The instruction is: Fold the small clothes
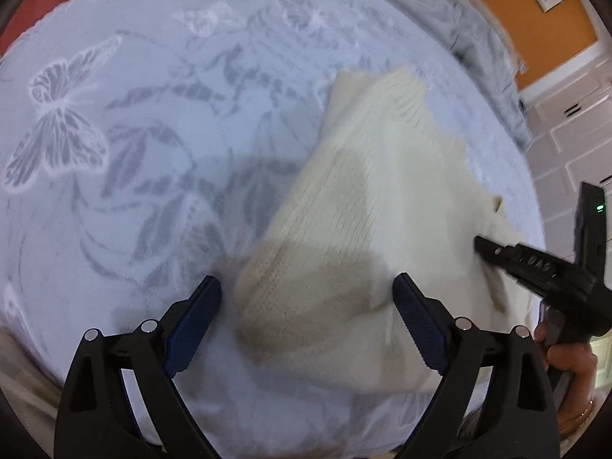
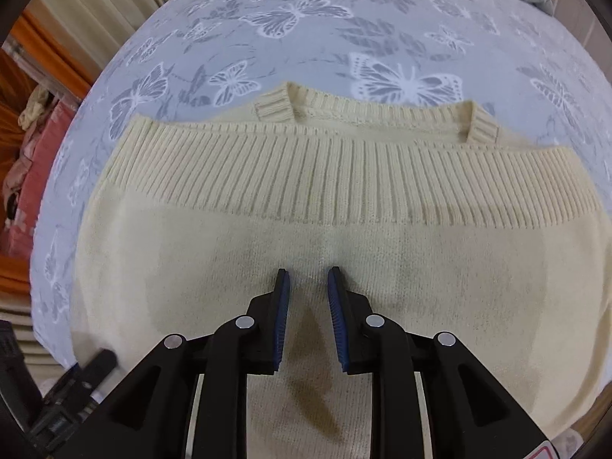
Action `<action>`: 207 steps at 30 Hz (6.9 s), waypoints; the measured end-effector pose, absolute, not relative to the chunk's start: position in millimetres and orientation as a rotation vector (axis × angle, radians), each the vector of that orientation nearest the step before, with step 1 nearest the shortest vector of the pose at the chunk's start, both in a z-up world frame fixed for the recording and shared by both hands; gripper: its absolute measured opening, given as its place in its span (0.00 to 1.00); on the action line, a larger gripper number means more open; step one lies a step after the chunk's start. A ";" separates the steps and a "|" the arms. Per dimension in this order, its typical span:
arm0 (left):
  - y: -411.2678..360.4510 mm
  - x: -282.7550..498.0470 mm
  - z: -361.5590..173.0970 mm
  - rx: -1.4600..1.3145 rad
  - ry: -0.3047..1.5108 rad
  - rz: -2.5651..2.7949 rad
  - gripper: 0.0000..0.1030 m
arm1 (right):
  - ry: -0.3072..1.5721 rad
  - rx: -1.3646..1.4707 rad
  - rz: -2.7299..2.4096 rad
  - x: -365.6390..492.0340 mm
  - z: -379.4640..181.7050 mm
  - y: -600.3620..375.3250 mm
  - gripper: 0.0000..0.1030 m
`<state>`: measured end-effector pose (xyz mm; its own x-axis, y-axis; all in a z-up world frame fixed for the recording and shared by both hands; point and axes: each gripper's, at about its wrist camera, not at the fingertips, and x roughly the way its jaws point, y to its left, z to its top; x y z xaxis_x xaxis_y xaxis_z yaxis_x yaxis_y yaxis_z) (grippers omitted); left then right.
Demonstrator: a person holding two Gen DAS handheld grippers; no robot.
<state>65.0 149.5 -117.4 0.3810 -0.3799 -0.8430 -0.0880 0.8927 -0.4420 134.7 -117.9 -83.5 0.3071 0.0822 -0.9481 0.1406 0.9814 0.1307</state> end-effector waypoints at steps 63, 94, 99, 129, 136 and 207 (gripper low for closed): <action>-154.9 -17.2 -17.5 0.028 1.053 -0.744 0.55 | 0.965 0.739 -0.155 -86.1 -46.5 -353.7 0.60; -55.8 -17.0 -35.5 0.075 1.055 -0.463 0.36 | 0.787 0.782 0.267 -15.7 48.5 -298.1 0.18; -77.8 -22.3 -25.8 0.061 1.063 -0.529 0.40 | 0.855 0.875 0.080 -64.9 -4.2 -381.5 0.20; -76.2 -19.0 -22.2 0.095 1.021 -0.393 0.18 | 0.758 0.844 0.332 -41.8 48.9 -351.0 0.13; -76.2 -17.1 -70.6 0.151 1.146 -0.328 0.19 | 1.136 0.889 -0.048 -75.8 -81.5 -390.9 0.16; 1.5 -13.4 -18.4 0.052 1.072 -0.315 0.50 | 1.117 0.365 0.184 20.2 -5.4 -191.2 0.24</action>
